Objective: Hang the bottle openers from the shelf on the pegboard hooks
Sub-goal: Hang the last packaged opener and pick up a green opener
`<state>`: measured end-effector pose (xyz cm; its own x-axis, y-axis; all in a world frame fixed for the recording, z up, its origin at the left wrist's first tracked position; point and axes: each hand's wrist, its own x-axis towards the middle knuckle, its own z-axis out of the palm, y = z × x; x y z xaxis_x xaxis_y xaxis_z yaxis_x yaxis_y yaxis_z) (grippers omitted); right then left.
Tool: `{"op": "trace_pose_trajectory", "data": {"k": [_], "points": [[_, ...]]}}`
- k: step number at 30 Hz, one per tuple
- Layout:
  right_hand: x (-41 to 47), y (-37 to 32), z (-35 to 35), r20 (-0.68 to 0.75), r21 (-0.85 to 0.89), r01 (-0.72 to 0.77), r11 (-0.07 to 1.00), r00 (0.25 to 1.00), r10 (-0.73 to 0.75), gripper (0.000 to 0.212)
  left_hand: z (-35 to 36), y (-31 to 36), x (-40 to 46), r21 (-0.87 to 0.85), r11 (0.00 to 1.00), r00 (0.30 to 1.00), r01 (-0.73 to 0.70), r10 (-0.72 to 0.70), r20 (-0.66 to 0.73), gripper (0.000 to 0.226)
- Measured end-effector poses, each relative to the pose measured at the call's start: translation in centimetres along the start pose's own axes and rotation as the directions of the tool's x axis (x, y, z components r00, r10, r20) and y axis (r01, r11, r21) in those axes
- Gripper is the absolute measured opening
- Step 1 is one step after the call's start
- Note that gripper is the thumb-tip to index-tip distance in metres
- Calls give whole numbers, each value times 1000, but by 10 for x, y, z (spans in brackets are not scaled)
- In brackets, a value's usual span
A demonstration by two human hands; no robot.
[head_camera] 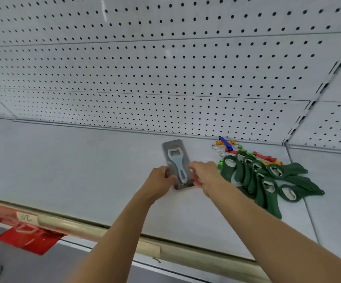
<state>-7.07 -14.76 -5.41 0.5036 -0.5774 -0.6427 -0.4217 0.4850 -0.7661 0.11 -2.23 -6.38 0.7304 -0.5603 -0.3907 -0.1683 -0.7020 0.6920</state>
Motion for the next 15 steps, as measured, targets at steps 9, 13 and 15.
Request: {"op": "trace_pose_trajectory", "data": {"k": [9,13,15], "points": [[6,-3,5,-31,-280,32,959,999,-42,27,-2,-5,1,-192,980,997,42,-29,68,32],[4,2,5,-48,-363,87,928,993,-112,21,-3,-4,-2,-253,967,998,27,-14,55,24],[-3,3,6,-17,-380,122,917,990,-139,33,0,-3,-4,-266,964,998,23,-8,57,24]]}}
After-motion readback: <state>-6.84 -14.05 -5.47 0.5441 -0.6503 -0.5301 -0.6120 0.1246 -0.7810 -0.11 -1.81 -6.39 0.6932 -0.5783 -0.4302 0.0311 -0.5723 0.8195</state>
